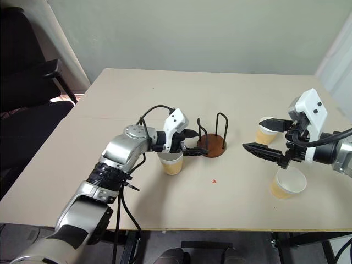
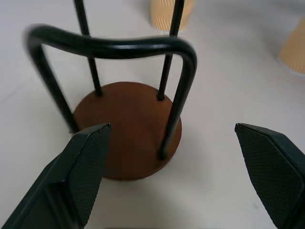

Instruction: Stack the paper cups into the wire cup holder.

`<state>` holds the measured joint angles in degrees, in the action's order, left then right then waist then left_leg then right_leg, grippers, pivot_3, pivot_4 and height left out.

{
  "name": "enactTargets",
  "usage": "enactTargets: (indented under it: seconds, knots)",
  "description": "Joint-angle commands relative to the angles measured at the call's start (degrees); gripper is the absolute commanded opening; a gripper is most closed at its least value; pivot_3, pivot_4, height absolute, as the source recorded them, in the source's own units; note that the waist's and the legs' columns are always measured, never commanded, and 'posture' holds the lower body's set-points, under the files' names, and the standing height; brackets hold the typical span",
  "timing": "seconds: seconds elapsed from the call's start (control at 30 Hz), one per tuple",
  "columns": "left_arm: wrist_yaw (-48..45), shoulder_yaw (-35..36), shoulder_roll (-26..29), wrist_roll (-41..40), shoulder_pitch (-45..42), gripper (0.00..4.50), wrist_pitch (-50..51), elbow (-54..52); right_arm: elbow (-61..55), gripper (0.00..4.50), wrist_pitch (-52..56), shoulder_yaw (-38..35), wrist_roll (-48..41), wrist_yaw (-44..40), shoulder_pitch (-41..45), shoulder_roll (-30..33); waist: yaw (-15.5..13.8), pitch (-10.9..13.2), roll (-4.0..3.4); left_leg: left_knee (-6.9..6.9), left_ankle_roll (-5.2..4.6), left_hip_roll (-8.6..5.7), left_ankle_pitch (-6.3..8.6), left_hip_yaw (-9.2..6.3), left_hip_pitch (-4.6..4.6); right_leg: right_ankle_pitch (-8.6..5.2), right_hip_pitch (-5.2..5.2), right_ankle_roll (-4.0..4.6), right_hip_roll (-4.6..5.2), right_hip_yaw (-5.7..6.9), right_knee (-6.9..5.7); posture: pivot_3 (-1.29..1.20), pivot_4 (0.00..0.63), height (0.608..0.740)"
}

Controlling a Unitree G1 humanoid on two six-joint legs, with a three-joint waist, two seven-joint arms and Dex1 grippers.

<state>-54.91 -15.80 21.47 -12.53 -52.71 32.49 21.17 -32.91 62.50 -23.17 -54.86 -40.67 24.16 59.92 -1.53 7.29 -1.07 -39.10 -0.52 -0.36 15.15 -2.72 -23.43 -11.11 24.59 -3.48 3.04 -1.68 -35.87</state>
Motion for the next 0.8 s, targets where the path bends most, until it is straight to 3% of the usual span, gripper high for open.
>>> enactTargets:
  seconds: [0.03, 0.27, 0.57, 0.8]
  knots:
    - [0.00, 0.69, -1.01, 1.17, -2.13, 4.50, -2.23, 0.91, -1.90, 4.43, -0.25, -2.87, -1.07, 1.26, -0.57, 1.09, -0.01, 0.00, 0.00, 0.00, 0.00, 0.00, 0.00, 0.00, 0.00, 0.00, 0.00, -0.02, 0.00, 0.00, 0.00, 0.00, 0.150, 0.740]
    - [0.52, 1.34, -2.14, 1.92, -3.15, 4.50, -1.17, -0.67, -2.22, 4.43, -0.87, -3.79, -1.32, 1.44, -2.41, 1.48, -0.08, 0.00, 0.00, -0.02, -0.04, -0.02, -0.01, 0.03, -0.02, 0.00, 0.00, -0.10, 0.00, -0.04, 0.00, 0.00, 0.150, 0.740]
    - [-4.17, 0.94, 3.69, 1.11, -0.93, 4.50, 2.84, -9.46, -1.44, 4.43, -1.82, -3.88, -1.46, 0.70, -3.46, 1.98, -0.05, 0.01, 0.02, -0.01, -0.05, -0.03, -0.02, 0.02, -0.02, -0.03, 0.01, -0.14, -0.03, -0.05, 0.00, 0.00, 0.150, 0.740]
    - [-2.72, 0.61, 2.99, 2.26, -1.60, 4.50, 1.79, -6.83, -0.51, 4.43, -2.86, -3.18, -1.17, 0.27, -3.33, 2.75, -0.22, 0.01, 0.02, -0.06, -0.11, -0.04, -0.03, -0.01, -0.03, -0.03, -0.02, -0.14, 0.01, -0.05, 0.00, 0.00, 0.150, 0.740]
